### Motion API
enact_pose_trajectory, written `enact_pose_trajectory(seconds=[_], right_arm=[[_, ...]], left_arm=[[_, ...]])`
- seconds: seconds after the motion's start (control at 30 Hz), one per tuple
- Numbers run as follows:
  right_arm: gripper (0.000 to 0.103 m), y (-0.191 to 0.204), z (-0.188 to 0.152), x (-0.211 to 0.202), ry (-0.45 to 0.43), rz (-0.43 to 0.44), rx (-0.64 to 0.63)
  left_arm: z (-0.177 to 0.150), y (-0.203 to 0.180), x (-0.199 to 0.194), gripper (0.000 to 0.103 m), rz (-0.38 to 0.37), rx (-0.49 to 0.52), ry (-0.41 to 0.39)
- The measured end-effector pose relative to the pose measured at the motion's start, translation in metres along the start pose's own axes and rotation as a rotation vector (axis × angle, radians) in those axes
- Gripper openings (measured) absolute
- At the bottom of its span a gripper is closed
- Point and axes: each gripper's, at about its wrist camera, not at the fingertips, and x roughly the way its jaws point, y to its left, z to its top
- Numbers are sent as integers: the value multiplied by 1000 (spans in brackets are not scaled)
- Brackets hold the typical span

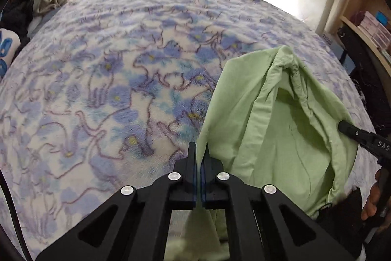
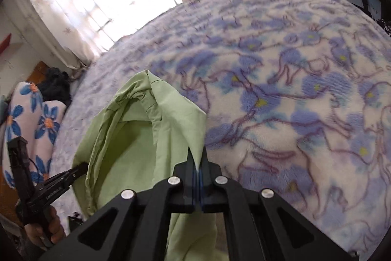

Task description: Fold large clothes

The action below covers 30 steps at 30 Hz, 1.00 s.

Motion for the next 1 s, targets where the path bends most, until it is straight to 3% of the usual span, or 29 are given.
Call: enact_pose_trajectory(seconds=[0.2, 0.3, 0.43, 0.67, 1.0], right_arm=[[1, 19, -38, -94, -53, 115, -70], [6, 33, -71, -141, -73, 144, -154], [19, 38, -114, -180, -6, 99, -217], [19, 15, -167, -223, 41, 36, -182], [21, 21, -214, -293, 69, 78, -190]], left_arm=[[-40, 12, -99, 1, -49, 45, -52], [-76, 17, -141, 3, -78, 69, -43], [-125, 28, -170, 3, -44, 95, -7], [-185, 51, -208, 3, 1, 47, 33], [-226, 31, -269, 3, -11, 78, 34]])
